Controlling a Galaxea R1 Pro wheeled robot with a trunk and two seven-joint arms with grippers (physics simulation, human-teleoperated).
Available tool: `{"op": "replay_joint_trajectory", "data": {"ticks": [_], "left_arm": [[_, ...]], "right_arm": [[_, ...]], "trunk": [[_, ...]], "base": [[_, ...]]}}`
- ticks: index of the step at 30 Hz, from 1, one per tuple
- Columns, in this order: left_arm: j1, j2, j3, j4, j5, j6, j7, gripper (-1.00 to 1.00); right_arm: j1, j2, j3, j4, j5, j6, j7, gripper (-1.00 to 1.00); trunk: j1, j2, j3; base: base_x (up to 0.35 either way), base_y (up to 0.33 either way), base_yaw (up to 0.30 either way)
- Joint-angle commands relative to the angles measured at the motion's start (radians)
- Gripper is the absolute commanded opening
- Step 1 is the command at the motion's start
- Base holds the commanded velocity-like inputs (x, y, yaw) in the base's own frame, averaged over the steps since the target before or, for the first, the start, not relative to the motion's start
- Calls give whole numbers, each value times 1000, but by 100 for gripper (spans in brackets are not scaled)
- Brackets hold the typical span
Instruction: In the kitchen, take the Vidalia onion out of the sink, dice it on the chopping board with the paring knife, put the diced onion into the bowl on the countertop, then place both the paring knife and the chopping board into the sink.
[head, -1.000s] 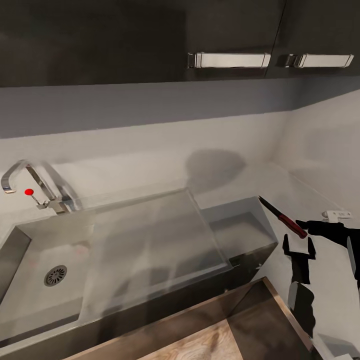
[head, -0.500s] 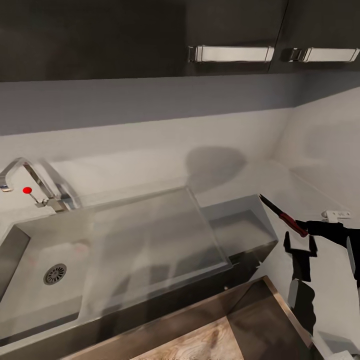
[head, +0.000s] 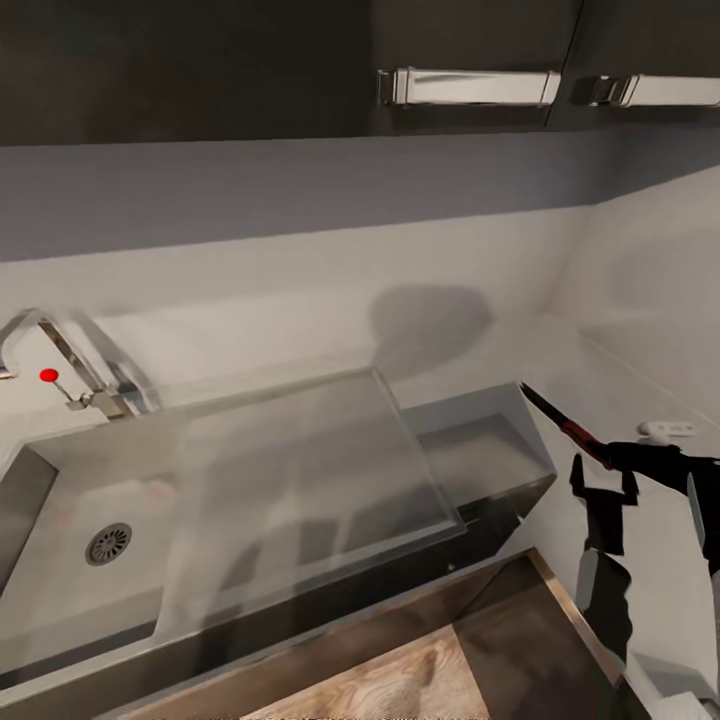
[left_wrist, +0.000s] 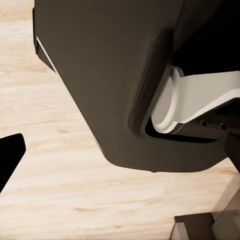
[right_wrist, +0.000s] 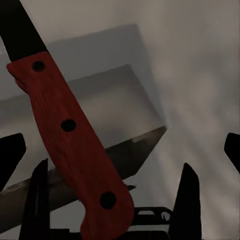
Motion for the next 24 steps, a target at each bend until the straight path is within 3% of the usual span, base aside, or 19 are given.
{"op": "replay_joint_trajectory", "data": {"ticks": [1, 6, 24], "left_arm": [[-2, 0, -8, 3, 11, -2, -5, 100], [-2, 0, -8, 3, 11, -2, -5, 100], [-2, 0, -8, 3, 11, -2, -5, 100]], "right_arm": [[-1, 1, 4, -1, 15, 2, 9, 100], [-1, 2, 20, 0, 23, 2, 9, 100], [0, 4, 21, 5, 23, 3, 9, 100]], "trunk": [[0, -1, -2], [0, -1, -7], [0, -1, -14]], "base": [[0, 0, 0], [0, 0, 0], [0, 0, 0]]}}
